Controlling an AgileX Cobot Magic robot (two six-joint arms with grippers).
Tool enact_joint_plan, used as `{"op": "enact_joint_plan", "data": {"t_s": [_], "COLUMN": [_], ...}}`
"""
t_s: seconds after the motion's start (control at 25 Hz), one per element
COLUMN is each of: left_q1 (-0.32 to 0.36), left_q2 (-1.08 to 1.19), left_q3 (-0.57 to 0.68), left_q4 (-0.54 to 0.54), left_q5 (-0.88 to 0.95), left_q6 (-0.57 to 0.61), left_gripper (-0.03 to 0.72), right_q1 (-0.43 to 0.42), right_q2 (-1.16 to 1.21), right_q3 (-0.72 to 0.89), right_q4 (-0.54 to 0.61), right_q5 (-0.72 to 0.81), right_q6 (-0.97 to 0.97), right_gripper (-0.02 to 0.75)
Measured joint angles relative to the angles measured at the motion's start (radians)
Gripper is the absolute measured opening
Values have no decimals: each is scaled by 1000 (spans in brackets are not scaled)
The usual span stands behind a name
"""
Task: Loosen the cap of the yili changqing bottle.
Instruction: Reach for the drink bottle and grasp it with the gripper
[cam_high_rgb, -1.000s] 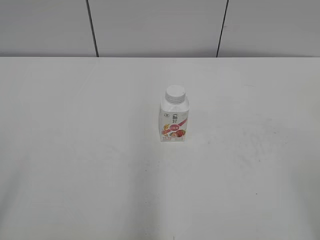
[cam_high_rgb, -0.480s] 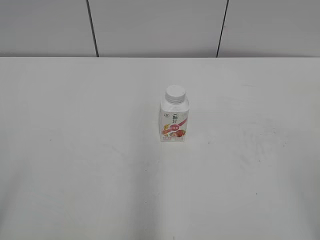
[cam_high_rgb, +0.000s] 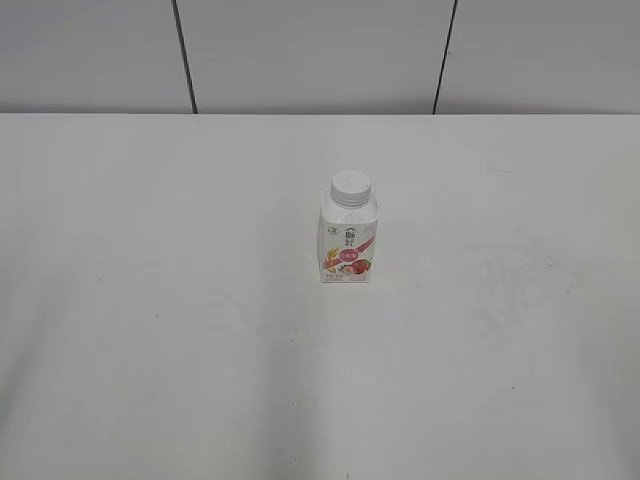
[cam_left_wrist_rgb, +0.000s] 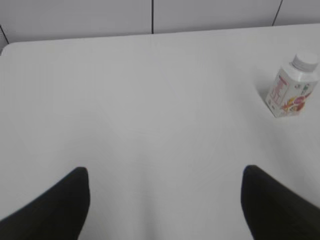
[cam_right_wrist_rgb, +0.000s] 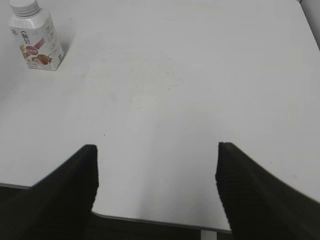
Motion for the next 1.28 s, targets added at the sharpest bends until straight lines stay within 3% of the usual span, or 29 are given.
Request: {"op": "enact_joint_plan", "data": {"t_s": [0.36,0.72,1.0,1.16,1.28], "left_q1": [-21,-21,-21,-21,-21], "left_q2": [284,610,986,1225,1365], "left_q3": [-8,181,288,288,285], "left_q4": [15,65,386,612,713], "left_q5": [-535,-1089,-1607,-1911,-2059], "left_q6": [0,-13,-242,-268,-271], "left_gripper": [565,565,565,565,565], "right_q1": [0,0,0,0,0], "right_q2": [0,0,0,0,0], "right_q3": [0,0,0,0,0], "right_q4": [0,0,0,0,0], "right_q5": [0,0,0,0,0], "right_q6": [0,0,0,0,0], "right_gripper": [578,578,578,578,578]}}
